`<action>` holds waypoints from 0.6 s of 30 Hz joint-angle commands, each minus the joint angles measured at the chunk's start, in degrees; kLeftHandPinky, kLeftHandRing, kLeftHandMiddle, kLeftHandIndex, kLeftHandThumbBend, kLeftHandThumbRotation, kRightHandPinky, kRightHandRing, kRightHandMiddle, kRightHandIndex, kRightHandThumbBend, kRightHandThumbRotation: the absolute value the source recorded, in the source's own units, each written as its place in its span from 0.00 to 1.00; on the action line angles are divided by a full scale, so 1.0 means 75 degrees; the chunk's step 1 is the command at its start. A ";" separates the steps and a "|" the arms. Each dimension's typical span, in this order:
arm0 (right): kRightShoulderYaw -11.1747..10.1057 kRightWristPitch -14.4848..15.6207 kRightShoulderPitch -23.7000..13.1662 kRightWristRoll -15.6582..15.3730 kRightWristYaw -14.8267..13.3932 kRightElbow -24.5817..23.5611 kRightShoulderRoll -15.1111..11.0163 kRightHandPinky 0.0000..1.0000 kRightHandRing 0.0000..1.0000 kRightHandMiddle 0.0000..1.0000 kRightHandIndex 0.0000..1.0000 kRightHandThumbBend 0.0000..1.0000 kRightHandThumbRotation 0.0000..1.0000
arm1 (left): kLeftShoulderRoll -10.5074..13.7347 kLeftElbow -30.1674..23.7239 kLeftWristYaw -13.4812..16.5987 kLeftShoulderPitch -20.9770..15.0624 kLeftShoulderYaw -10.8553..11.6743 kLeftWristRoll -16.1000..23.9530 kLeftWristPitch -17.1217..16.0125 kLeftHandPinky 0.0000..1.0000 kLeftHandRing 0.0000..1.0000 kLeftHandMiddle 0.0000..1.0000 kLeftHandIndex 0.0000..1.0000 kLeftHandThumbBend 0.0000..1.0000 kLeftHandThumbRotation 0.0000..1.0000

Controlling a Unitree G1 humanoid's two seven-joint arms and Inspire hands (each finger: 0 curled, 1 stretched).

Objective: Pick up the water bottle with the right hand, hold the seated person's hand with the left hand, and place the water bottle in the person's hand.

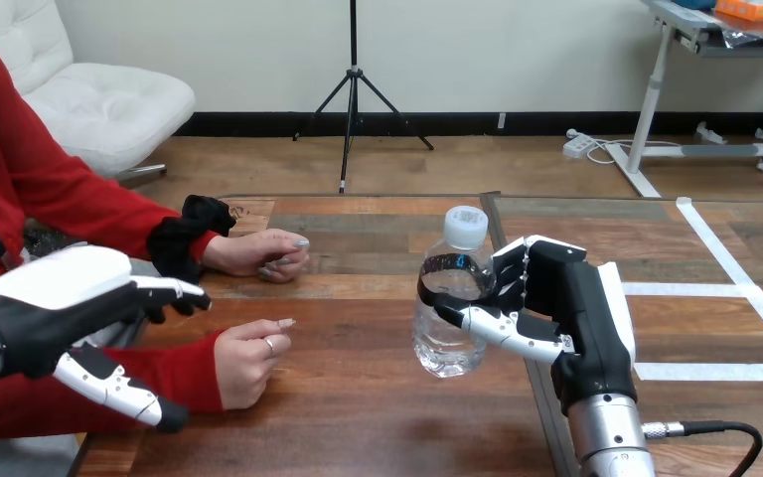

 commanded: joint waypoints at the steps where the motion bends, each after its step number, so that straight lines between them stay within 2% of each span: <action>1: -0.0136 0.0023 -0.0583 0.0039 -0.0143 -0.0447 -0.0015 0.19 0.23 0.30 0.31 0.65 0.00 | 0.0213 -0.0257 0.0670 -0.0526 -0.0148 0.0565 -0.0040 0.70 0.77 0.83 0.85 1.00 0.68; 4: -0.0159 -0.0173 -0.0647 0.0163 -0.0051 -0.0348 -0.0027 0.19 0.23 0.30 0.32 0.66 0.00 | 0.0278 -0.0427 0.1167 -0.0508 -0.0272 0.1247 0.0040 0.71 0.77 0.82 0.84 1.00 0.71; 7: -0.0186 -0.0111 -0.0677 0.0333 0.0082 -0.0334 -0.0029 0.19 0.23 0.30 0.31 0.65 0.00 | 0.0127 -0.0363 0.0787 -0.0494 -0.0257 0.0889 0.0319 0.72 0.78 0.82 0.85 1.00 0.70; 10: -0.0187 -0.0068 -0.0718 0.0098 -0.0100 -0.0327 -0.0063 0.19 0.23 0.30 0.31 0.66 0.00 | 0.0112 -0.0393 0.0941 -0.0546 -0.0375 0.1154 0.0472 0.73 0.78 0.82 0.85 1.00 0.69; 13: -0.0215 -0.0165 -0.0779 0.0215 0.0002 -0.0218 -0.0083 0.19 0.23 0.30 0.31 0.67 0.00 | 0.0060 -0.0345 0.1227 -0.0566 -0.0454 0.1333 0.0526 0.73 0.78 0.81 0.84 1.00 0.69; 14: -0.0220 -0.0148 -0.0790 0.0201 -0.0004 -0.0213 -0.0088 0.19 0.23 0.30 0.31 0.68 0.00 | 0.0026 -0.0218 0.1609 -0.0599 -0.0506 0.1528 0.0430 0.73 0.78 0.81 0.84 1.00 0.69; 16: -0.0224 -0.0114 -0.0799 0.0163 -0.0026 -0.0217 -0.0090 0.19 0.23 0.30 0.31 0.68 0.00 | -0.0005 -0.0056 0.2084 -0.0647 -0.0583 0.1766 0.0309 0.71 0.76 0.80 0.83 1.00 0.69; 18: -0.0234 -0.0142 -0.0829 0.0178 -0.0004 -0.0172 -0.0095 0.19 0.23 0.30 0.31 0.69 0.00 | -0.0050 -0.0070 0.2220 -0.0691 -0.0703 0.1983 0.0496 0.70 0.75 0.79 0.83 1.00 0.70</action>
